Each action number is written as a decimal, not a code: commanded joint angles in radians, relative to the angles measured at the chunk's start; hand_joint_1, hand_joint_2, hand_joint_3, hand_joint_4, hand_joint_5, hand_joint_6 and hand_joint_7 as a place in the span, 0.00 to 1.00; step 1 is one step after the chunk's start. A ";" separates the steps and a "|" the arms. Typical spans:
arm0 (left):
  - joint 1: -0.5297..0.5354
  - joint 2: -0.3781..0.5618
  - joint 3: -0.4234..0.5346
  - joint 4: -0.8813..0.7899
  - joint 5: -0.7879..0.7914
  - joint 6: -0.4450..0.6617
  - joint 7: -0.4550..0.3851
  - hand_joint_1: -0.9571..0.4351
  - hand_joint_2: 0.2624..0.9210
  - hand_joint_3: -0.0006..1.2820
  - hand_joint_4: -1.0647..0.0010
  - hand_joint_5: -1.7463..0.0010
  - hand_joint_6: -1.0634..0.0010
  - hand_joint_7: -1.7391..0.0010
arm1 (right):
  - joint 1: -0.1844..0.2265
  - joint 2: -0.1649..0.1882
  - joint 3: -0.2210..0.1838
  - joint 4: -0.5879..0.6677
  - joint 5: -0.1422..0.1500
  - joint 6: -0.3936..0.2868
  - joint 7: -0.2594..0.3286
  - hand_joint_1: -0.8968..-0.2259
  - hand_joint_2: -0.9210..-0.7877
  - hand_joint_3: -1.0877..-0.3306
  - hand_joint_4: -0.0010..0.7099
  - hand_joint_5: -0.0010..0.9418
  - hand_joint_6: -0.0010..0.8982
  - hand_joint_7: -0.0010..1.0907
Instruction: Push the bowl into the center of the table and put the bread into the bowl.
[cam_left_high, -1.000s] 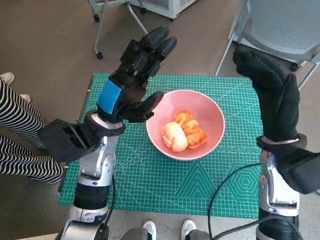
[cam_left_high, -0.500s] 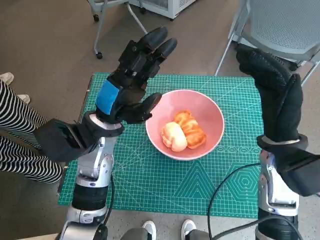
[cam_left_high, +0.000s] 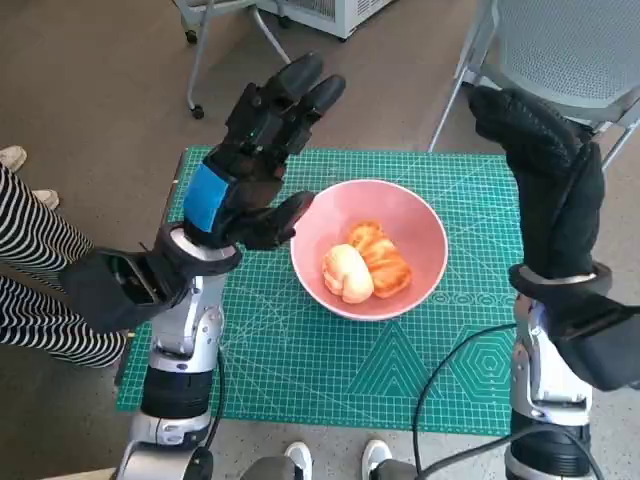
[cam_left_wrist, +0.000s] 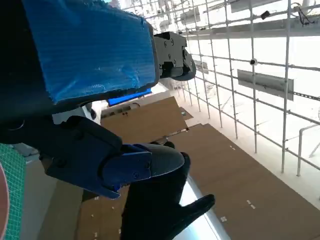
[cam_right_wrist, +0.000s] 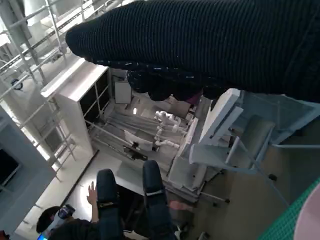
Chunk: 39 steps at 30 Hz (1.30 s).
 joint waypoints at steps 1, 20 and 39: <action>-0.016 0.000 0.018 0.034 -0.026 -0.035 -0.023 0.23 1.00 0.34 1.00 0.82 1.00 0.77 | 0.001 -0.010 0.003 0.005 0.005 0.025 0.015 0.30 0.00 0.50 0.32 0.01 0.11 0.50; -0.018 -0.007 0.032 0.072 -0.037 -0.070 -0.036 0.24 1.00 0.31 0.99 0.81 1.00 0.75 | -0.030 -0.011 0.013 -0.005 0.017 0.089 0.036 0.25 0.00 0.53 0.29 0.00 0.10 0.51; -0.012 -0.007 0.026 0.068 -0.028 -0.074 -0.034 0.25 1.00 0.30 0.98 0.82 1.00 0.73 | -0.033 -0.002 0.010 -0.002 0.049 0.121 0.064 0.28 0.00 0.52 0.27 0.00 0.09 0.52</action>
